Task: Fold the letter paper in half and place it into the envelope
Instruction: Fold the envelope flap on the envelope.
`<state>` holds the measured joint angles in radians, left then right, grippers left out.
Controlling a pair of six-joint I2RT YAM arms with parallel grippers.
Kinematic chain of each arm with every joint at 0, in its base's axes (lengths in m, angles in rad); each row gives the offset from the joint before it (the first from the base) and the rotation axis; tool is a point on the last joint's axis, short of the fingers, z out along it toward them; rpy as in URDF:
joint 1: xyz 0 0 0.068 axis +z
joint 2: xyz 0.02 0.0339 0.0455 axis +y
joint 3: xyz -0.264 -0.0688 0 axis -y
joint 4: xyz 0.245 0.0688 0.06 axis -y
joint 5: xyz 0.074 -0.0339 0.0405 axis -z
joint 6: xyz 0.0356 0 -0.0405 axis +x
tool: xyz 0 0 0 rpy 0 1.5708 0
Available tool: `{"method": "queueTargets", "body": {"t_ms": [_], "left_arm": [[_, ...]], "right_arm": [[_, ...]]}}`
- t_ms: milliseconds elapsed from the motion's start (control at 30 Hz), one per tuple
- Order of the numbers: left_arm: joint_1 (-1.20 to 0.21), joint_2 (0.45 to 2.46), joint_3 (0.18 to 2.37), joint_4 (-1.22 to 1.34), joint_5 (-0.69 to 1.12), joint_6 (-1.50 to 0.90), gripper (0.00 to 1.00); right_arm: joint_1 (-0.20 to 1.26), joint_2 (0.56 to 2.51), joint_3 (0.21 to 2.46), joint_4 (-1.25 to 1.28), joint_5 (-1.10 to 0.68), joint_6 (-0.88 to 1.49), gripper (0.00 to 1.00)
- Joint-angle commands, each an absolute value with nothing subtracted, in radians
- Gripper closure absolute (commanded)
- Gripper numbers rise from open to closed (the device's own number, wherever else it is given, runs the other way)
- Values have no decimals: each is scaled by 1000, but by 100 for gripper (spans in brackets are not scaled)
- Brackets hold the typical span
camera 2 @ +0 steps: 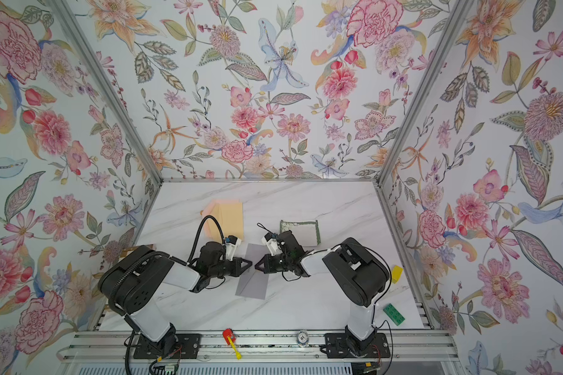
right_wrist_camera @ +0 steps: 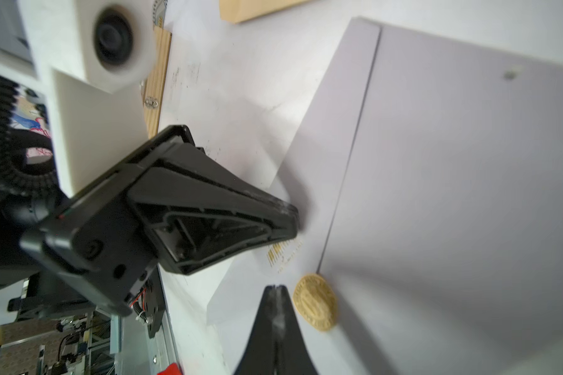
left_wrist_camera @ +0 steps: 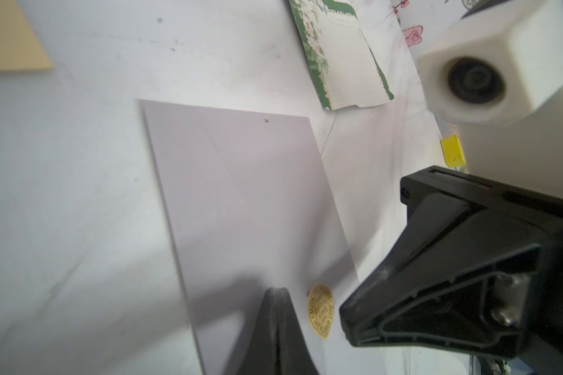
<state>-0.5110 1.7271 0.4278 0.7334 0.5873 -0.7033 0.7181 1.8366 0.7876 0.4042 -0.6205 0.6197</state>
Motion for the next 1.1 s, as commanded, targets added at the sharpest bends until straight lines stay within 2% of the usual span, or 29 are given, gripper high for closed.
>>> {"method": "queueTargets", "body": {"t_ms": [0,333,500,567,667,833,900,1067], "left_arm": [[-515,1724,426,593,520,-656,100],[-516,1726,431,588,519,-658,100],[-515,1706,431,593,523,-654,98],[-516,1661,419,642,542,-679,94],[-517,1535,415,665,541,-704,93],[-513,1369,455,466,458,-635,90],[-500,1327,449,409,433,-617,90],[-436,1257,386,410,443,-632,88]], "right_arm": [[718,1848,841,319,-591,597,98],[724,1913,811,229,-544,583,98],[717,1881,768,246,-529,587,97],[715,1856,760,283,-545,582,96],[714,1813,744,393,-587,595,95],[702,1753,759,475,-624,607,89],[690,1714,772,416,-601,574,87],[671,1655,846,50,-411,377,82]]}}
